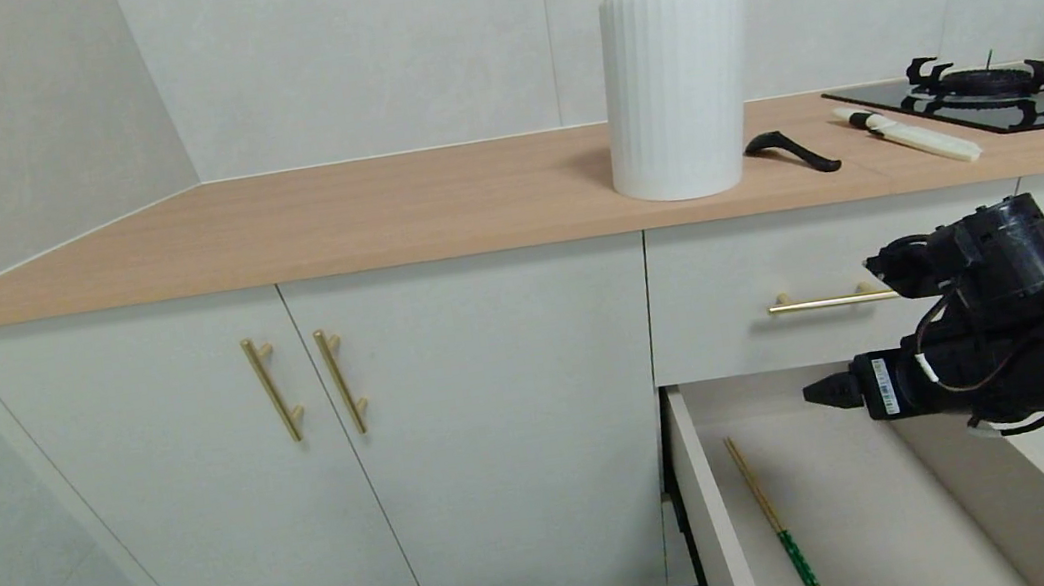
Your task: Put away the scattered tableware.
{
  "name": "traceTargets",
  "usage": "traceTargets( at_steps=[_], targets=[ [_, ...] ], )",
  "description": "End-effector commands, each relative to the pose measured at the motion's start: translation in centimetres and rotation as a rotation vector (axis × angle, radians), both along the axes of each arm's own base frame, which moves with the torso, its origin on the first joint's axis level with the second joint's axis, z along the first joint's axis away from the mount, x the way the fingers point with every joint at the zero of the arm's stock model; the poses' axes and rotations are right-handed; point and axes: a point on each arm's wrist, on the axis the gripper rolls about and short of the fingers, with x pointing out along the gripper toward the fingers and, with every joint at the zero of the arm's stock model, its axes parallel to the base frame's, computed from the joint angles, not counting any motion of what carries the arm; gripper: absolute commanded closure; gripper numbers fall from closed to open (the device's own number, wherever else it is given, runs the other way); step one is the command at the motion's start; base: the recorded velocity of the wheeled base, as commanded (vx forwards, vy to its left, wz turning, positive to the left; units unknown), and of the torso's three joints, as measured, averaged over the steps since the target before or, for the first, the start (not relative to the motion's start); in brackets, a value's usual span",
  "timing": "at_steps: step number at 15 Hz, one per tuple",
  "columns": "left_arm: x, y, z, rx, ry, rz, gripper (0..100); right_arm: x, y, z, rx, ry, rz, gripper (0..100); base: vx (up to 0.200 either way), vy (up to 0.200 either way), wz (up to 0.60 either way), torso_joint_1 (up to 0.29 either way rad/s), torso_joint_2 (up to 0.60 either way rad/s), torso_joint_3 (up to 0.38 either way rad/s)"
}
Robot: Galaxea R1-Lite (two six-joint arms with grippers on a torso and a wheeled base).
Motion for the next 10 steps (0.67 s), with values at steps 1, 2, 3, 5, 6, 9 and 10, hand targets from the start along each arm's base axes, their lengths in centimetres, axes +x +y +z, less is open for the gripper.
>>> traceTargets(
  at_steps=[1, 2, 3, 5, 6, 9, 10],
  targets=[
    [0.00, 0.00, 0.00, 0.001, 0.000, 0.000, 0, -0.21, -0.09, 0.40, 0.003, -0.014, -0.001, 0, 0.000, 0.000, 0.00, 0.032, -0.12, -0.066],
    [0.00, 0.00, 0.00, -0.001, 0.000, 0.000, 0, -0.21, -0.11, 0.40, -0.002, -0.016, -0.008, 0, 0.000, 0.000, 0.00, 0.071, -0.28, -0.207],
    [0.00, 0.00, 0.00, -0.001, 0.000, 0.000, 0, -0.23, -0.14, 0.36, -0.007, -0.016, -0.013, 0, 0.000, 0.000, 0.00, 0.085, -0.34, -0.237],
    [0.00, 0.00, 0.00, -0.001, 0.000, 0.000, 0, -0.23, -0.14, 0.36, -0.007, -0.016, -0.013, 0, 0.000, 0.000, 0.00, 0.090, -0.24, -0.283],
    [0.00, 0.00, 0.00, -0.001, 0.000, 0.000, 0, -0.23, -0.14, 0.36, -0.007, -0.016, -0.013, 0, 0.000, 0.000, 0.00, 0.198, -0.58, -0.310],
    [0.00, 0.00, 0.00, 0.001, 0.000, 0.000, 0, -0.10, -0.10, 0.25, -0.009, -0.014, -0.014, 0, 0.000, 0.000, 0.00, 0.168, -0.51, -0.291],
    [0.00, 0.00, 0.00, 0.001, 0.000, 0.000, 0, -0.04, -0.07, 0.12, -0.009, -0.009, -0.013, 0, 0.000, 0.000, 0.00, 0.173, -0.47, -0.290]
  ],
)
